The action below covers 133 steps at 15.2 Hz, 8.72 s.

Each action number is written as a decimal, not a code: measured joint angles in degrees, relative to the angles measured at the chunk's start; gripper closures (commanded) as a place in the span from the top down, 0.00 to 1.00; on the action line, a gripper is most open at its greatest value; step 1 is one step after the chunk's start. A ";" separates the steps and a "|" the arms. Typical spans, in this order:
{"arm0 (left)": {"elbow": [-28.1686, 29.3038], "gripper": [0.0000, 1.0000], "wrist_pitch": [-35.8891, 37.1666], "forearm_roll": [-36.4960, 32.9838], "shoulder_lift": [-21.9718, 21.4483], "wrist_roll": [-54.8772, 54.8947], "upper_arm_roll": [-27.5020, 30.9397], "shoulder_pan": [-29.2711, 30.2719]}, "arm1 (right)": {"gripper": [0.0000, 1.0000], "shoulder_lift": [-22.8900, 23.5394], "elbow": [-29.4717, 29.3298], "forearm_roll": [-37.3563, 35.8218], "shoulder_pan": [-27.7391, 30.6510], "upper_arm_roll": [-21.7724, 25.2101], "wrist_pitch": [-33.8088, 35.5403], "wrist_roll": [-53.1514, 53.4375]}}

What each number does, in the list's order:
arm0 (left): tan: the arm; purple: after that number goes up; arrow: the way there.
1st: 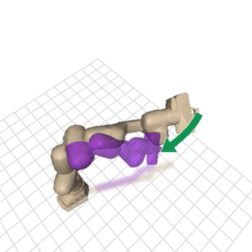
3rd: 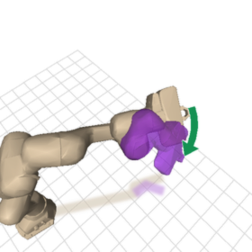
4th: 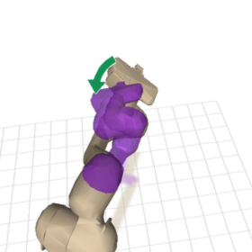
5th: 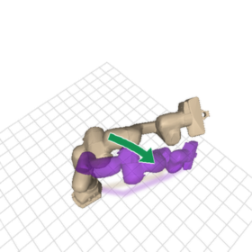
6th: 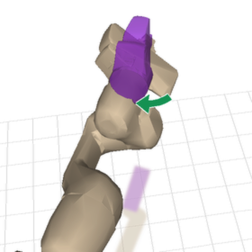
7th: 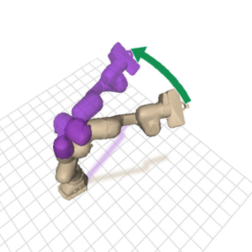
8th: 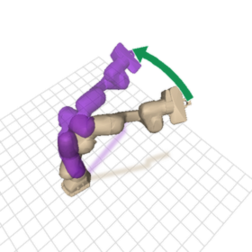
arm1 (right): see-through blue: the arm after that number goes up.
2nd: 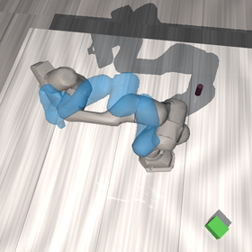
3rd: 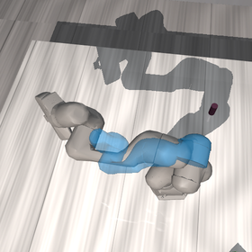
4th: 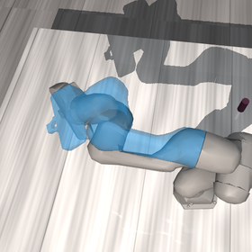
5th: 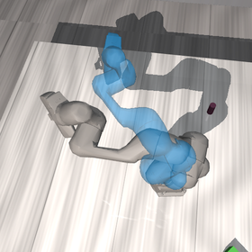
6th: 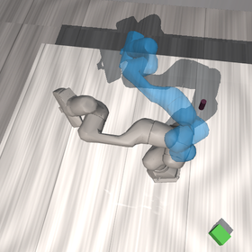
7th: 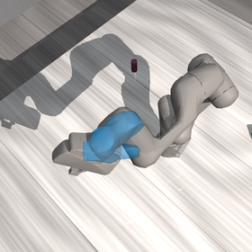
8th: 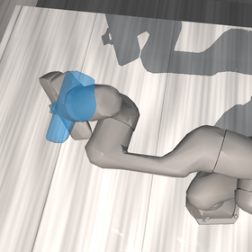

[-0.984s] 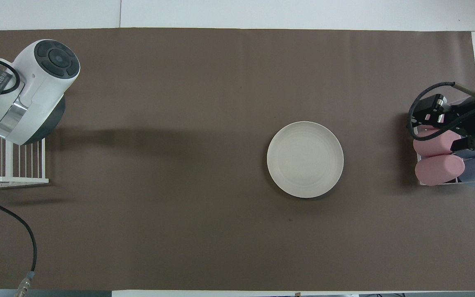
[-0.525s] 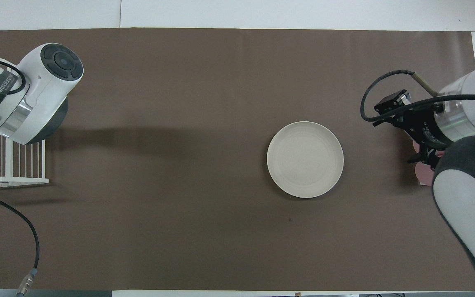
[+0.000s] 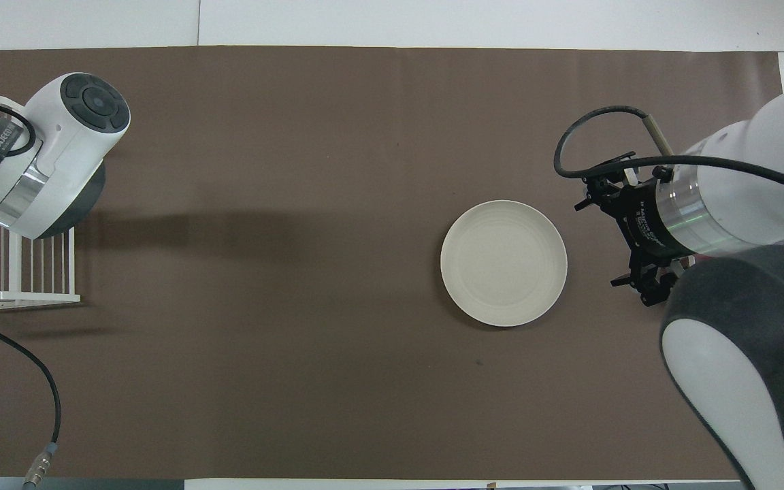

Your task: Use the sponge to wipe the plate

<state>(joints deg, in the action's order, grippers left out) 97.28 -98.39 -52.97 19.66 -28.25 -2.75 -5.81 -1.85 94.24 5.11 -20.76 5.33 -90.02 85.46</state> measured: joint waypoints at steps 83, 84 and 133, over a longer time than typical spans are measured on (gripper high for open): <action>33.53 0.00 -6.78 136.55 -30.54 50.79 -3.78 0.16 | 0.00 17.09 -10.22 9.33 -20.95 -1.28 -18.20 30.03; 33.53 0.00 -6.78 136.55 -30.54 50.79 -3.78 0.16 | 0.00 16.99 -10.12 9.33 -20.99 -1.28 -18.20 30.03; 22.33 1.00 -3.06 82.70 -33.15 28.79 -3.05 3.13 | 0.00 10.44 36.01 6.30 1.58 -0.26 -51.56 -21.90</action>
<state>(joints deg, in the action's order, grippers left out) 119.61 -101.45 29.73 -13.50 0.54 -5.80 -2.68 8.59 130.25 11.41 -19.18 5.08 -141.58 63.55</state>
